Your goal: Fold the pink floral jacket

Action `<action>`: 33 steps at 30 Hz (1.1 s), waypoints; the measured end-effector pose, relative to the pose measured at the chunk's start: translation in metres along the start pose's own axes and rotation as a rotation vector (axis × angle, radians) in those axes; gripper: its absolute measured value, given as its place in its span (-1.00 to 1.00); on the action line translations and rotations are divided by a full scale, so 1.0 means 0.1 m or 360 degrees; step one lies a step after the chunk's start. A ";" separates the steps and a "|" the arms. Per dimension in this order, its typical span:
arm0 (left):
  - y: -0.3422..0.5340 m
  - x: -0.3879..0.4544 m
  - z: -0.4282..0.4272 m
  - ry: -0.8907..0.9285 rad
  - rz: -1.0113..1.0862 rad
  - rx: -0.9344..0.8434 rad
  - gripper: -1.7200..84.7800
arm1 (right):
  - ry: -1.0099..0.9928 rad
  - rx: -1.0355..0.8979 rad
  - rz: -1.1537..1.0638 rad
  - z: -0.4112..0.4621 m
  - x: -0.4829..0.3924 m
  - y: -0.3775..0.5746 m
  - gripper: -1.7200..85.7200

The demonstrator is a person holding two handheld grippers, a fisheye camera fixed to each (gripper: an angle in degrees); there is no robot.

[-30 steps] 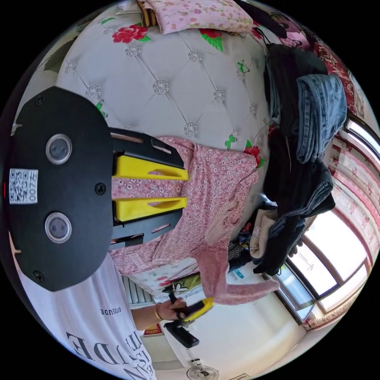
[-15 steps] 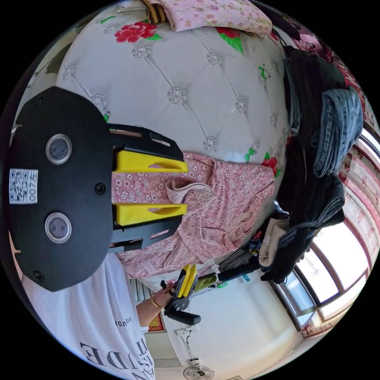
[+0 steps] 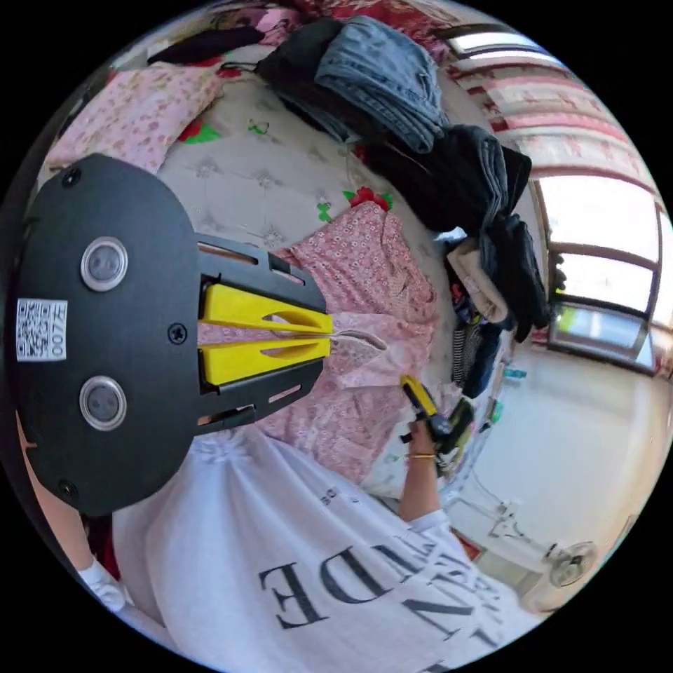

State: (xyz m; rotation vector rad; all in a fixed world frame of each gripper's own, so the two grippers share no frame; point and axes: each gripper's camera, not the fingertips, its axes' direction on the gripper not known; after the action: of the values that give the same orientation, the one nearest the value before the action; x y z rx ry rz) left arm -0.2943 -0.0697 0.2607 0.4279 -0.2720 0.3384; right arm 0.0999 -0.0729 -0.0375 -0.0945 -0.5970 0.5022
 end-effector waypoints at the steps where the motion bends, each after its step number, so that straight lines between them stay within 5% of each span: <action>1: 0.07 0.15 0.06 -0.0073 0.0076 -0.0158 -0.98 | -0.0050 0.0071 -0.0048 -0.13 0.02 -0.07 -0.79; 5: 0.35 0.37 0.61 -0.0154 0.0080 -0.0500 -0.98 | 0.0023 0.0216 -0.0099 -0.35 0.15 -0.44 -0.79; 12: 0.34 0.54 0.89 -0.0231 0.0082 -0.0618 -0.98 | -0.0010 -0.0149 -0.0169 0.42 0.25 -1.20 -0.80; 19: 0.48 0.31 0.59 -0.0139 -0.0321 -0.0331 -0.98 | -0.0062 0.0265 -0.0307 -0.13 -0.23 -0.73 -0.81; 25: 0.63 0.13 0.46 0.0086 -0.0611 -0.0017 -0.98 | -0.0456 0.0212 -0.0633 -0.13 -1.28 -0.12 -0.83; 33: 0.60 0.40 0.33 0.0073 -0.0443 0.0064 -0.98 | -0.0379 0.0292 -0.0867 0.04 -2.28 -0.35 -0.91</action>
State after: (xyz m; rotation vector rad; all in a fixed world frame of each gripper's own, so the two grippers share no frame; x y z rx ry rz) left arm -0.2868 -0.0229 0.3236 0.4902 -0.1579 0.0811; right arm -0.0496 -0.2135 -0.1438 0.3008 -0.7730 0.0353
